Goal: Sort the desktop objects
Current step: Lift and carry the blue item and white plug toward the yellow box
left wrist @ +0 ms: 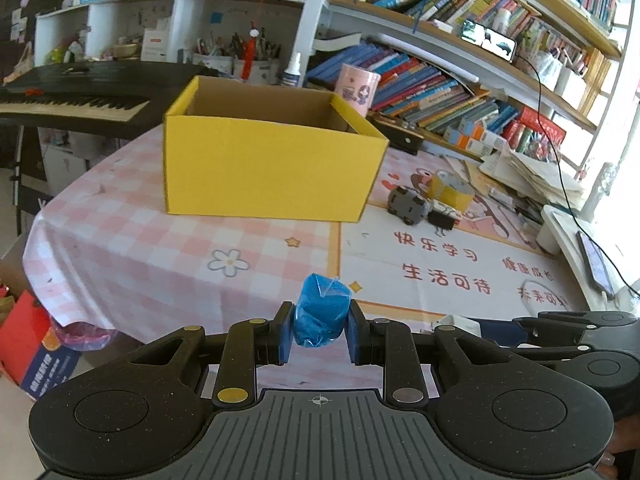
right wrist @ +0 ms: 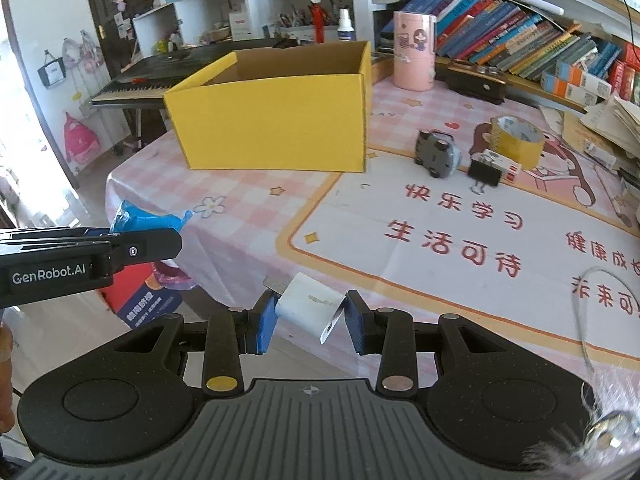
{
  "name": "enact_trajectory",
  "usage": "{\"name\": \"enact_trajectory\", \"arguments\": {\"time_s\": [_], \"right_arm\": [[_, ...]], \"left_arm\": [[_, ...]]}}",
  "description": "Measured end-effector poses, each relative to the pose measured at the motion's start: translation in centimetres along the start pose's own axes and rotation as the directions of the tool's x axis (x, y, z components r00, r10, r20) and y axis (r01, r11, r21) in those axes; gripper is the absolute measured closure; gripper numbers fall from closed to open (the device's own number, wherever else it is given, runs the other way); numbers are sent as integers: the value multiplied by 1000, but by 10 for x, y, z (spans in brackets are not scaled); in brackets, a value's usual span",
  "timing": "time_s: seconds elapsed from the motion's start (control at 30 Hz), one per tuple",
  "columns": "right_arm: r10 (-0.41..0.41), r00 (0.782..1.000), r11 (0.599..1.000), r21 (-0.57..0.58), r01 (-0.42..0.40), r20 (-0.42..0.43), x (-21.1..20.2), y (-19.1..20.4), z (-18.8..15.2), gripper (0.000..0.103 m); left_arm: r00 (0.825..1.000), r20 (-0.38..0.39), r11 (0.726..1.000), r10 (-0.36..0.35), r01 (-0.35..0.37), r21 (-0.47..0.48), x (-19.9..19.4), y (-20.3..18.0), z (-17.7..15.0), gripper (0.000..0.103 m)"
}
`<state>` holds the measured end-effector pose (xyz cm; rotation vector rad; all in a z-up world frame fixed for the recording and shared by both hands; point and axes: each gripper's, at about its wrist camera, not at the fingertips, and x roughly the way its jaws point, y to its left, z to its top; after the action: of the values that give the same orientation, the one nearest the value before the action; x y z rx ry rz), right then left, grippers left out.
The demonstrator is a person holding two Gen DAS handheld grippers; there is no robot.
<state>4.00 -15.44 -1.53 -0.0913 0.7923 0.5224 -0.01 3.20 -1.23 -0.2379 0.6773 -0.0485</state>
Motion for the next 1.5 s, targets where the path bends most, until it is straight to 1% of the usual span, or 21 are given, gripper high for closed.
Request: {"name": "enact_trajectory", "arguments": {"time_s": [0.5,0.87,1.0,1.1,1.27,1.5], "right_arm": [[13,1000,998,-68,-11,27,5,30,15,69],[12,998,998,-61,-8,54,11,40,30,69],[6,998,998,-64,-2,67,14,39,38,69],[5,997,999,-54,-1,79,16,35,50,69],[9,992,999,-40,-4,126,18,22,77,69],[47,980,998,-39,-40,194,31,3,128,69]], "left_arm": [[998,62,999,19,-17,-31,-14,26,6,78],[996,87,1000,15,-14,-7,-16,37,18,78],[993,114,1000,10,-10,3,-14,37,29,78],[990,142,1000,14,-16,15,-12,37,42,78],[980,198,999,25,-30,22,-4,37,69,78],[968,245,998,59,-61,0,16,39,104,78]]}}
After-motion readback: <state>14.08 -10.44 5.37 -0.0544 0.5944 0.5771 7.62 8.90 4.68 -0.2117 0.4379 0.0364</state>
